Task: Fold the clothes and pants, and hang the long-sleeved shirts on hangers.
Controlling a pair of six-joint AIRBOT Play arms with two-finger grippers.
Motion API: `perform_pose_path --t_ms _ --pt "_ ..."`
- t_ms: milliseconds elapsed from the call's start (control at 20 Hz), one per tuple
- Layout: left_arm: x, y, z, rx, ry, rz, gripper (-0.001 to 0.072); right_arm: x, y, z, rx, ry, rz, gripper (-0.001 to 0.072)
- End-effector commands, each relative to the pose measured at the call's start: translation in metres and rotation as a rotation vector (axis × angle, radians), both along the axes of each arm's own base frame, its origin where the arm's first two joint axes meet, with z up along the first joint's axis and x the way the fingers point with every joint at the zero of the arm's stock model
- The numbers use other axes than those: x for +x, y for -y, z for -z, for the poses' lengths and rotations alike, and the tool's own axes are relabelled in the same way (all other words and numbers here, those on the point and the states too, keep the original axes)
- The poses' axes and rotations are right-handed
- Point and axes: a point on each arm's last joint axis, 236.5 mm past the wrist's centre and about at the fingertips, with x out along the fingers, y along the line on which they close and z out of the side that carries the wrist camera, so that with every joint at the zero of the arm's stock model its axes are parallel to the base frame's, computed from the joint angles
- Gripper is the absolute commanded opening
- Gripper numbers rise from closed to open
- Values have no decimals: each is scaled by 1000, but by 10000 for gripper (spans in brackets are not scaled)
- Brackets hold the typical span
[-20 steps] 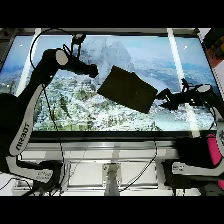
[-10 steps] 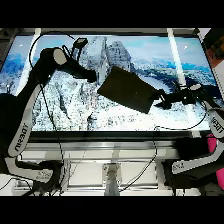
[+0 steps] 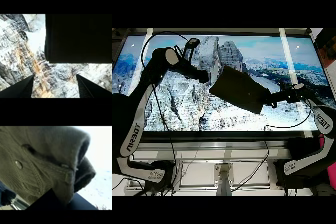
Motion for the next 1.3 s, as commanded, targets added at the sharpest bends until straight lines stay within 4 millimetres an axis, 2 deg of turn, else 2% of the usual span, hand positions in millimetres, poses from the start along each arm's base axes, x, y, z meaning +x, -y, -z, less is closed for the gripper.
perform_pose_path --t_ms 0,50,150,250,300,400,500,600,700,800,900,1000,1050,1100,1150,1250 --pt "1 0 3 2 -6 0 575 7 0 -12 21 19 3 19" --pt "1 0 5 3 -9 0 575 13 9 -20 17 39 23 18" --pt "1 0 5 3 -11 -1 574 29 50 -42 -11 97 145 17" --pt "1 0 6 3 -11 -1 575 31 116 -69 -60 145 294 17" --pt "1 0 6 3 -11 -1 575 22 155 -80 -95 152 371 17" --pt "1 0 6 4 -11 0 575 -11 225 -97 -175 149 490 17" --pt "1 0 6 3 -10 0 575 -56 286 -109 -256 123 606 18" --pt "1 0 6 4 -11 0 575 -103 333 -117 -315 90 719 18" --pt "1 0 6 3 -11 -1 575 -150 362 -113 -377 17 777 18" --pt "1 0 6 4 -11 0 575 -196 380 -100 -461 -95 777 18" --pt "1 0 6 3 -11 -1 575 -225 391 -93 -535 -173 754 20" --pt "1 0 6 4 -10 0 575 -238 395 -91 -577 -212 730 27" --pt "1 0 6 4 -11 0 575 -239 396 -90 -582 -217 727 105" --pt "1 0 6 3 -11 -1 575 -239 395 -91 -579 -219 728 307" --pt "1 0 6 4 -11 0 575 -238 397 -96 -579 -219 734 448" --pt "1 0 6 4 -11 0 575 -227 417 -126 -618 -169 805 459"
